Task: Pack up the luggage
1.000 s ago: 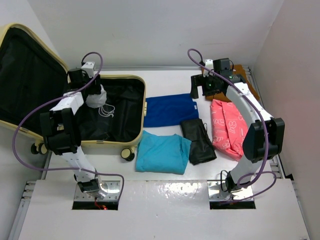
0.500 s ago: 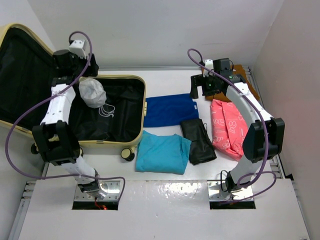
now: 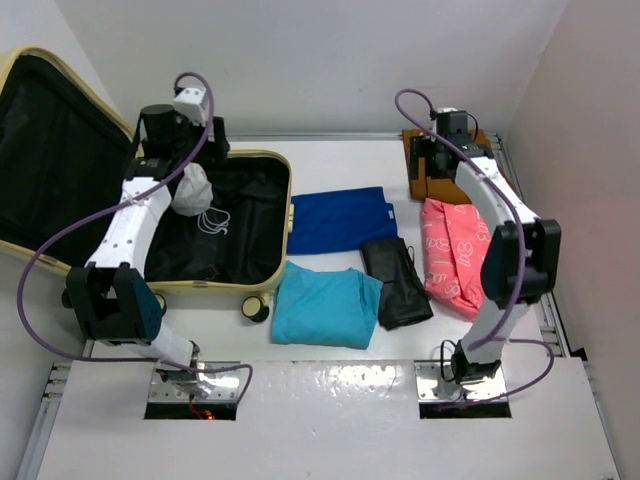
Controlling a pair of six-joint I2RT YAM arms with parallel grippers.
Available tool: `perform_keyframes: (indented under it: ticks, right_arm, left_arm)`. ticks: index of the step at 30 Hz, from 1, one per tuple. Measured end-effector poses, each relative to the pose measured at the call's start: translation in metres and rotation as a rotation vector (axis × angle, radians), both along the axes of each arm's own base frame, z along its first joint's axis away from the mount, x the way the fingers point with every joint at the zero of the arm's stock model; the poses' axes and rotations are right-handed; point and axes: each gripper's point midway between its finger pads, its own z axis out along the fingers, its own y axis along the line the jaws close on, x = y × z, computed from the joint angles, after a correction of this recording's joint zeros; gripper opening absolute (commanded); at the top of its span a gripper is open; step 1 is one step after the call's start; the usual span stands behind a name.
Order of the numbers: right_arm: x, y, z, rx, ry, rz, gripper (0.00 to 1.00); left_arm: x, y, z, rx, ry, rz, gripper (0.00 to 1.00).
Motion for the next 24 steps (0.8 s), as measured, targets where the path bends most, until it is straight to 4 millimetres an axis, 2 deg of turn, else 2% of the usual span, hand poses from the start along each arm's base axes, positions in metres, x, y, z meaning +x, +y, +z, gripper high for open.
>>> perform_keyframes:
  ticks: [3, 5, 8, 16, 21, 24]
  right_arm:
    - [0.023, -0.016, -0.016, -0.063, -0.004, -0.081, 1.0]
    - [0.035, -0.022, -0.029, -0.088, 0.0, -0.128, 1.0]
    - [0.051, -0.028, -0.045, -0.104, 0.002, -0.2, 1.0]
    - [0.089, -0.023, -0.071, -0.088, -0.029, -0.264, 1.0]
    - [0.097, -0.017, -0.101, -0.067, 0.005, -0.258, 1.0]
    - [0.094, -0.019, -0.124, -0.082, 0.046, -0.259, 1.0]
  left_arm:
    - [-0.008, -0.017, -0.006, 0.016, 0.02, -0.012, 0.83]
    - [-0.012, -0.02, -0.006, 0.027, 0.022, -0.001, 0.84]
    - [-0.015, -0.013, -0.003, 0.039, 0.018, 0.038, 0.84]
    - [-0.03, 0.0, -0.002, 0.063, 0.023, 0.108, 0.84]
    - [-0.031, 0.005, 0.001, 0.07, 0.016, 0.13, 0.84]
    - [-0.032, 0.007, 0.001, 0.076, 0.017, 0.142, 0.84]
